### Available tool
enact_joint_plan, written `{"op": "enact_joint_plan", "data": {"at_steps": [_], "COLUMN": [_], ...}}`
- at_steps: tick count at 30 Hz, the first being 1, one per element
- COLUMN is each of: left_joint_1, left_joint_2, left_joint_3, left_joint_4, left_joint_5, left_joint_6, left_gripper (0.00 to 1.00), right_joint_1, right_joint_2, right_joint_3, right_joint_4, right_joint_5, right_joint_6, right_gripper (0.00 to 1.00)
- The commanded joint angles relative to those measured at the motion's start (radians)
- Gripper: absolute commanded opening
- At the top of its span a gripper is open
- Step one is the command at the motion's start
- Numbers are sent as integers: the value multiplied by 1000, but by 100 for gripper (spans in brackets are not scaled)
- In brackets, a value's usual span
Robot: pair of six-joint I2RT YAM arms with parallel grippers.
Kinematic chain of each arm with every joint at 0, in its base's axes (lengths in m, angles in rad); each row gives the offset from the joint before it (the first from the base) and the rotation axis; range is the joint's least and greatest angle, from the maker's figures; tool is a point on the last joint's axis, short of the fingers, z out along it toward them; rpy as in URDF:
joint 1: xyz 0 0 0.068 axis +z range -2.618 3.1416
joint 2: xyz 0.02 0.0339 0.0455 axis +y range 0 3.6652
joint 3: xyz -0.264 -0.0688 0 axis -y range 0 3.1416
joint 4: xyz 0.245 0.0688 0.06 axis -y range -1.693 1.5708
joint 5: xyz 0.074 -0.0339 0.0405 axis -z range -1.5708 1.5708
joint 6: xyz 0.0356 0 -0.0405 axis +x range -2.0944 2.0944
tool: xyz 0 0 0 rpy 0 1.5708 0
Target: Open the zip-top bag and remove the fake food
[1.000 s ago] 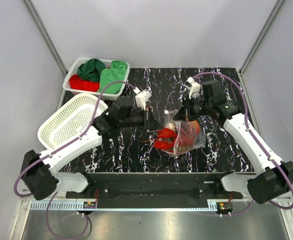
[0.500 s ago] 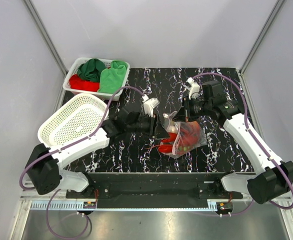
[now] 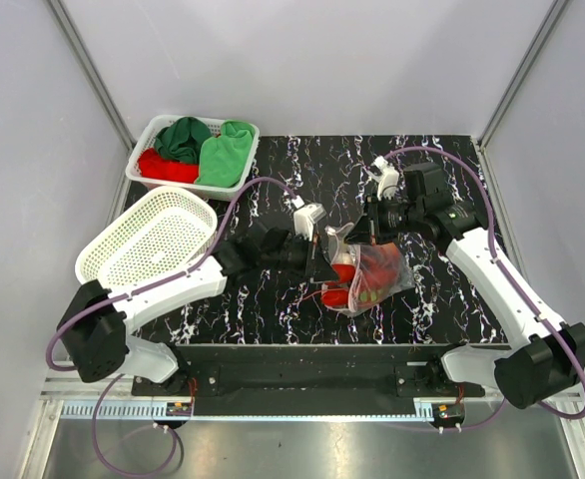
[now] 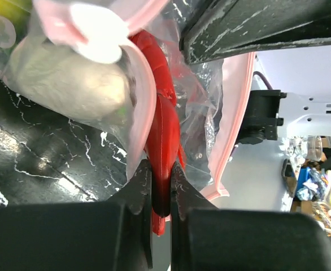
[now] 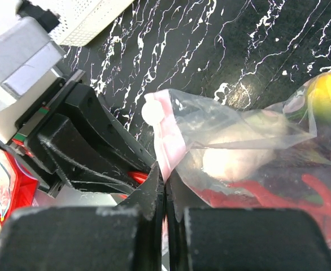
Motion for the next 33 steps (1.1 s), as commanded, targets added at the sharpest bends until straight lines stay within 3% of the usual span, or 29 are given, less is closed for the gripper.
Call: {"op": "enact_joint_plan", "data": {"at_steps": [1, 8, 24, 33], "left_joint_1": [-6, -4, 56, 100], "left_joint_2": [-44, -133, -524, -588], "left_joint_3": [129, 261, 110, 143], "left_joint_4": [-58, -266, -275, -365], "left_joint_5": [-75, -130, -27, 48], "left_joint_6": [62, 123, 44, 54], "left_gripper": [0, 0, 0, 0], "right_joint_1": [3, 4, -6, -9], "right_joint_2": [-41, -43, -30, -17], "right_joint_3": [-6, -28, -20, -13], "right_joint_4": [34, 34, 45, 48], "right_joint_5": [11, 118, 187, 151], "right_joint_6": [-11, -45, -40, -28], "right_gripper": [0, 0, 0, 0]}}
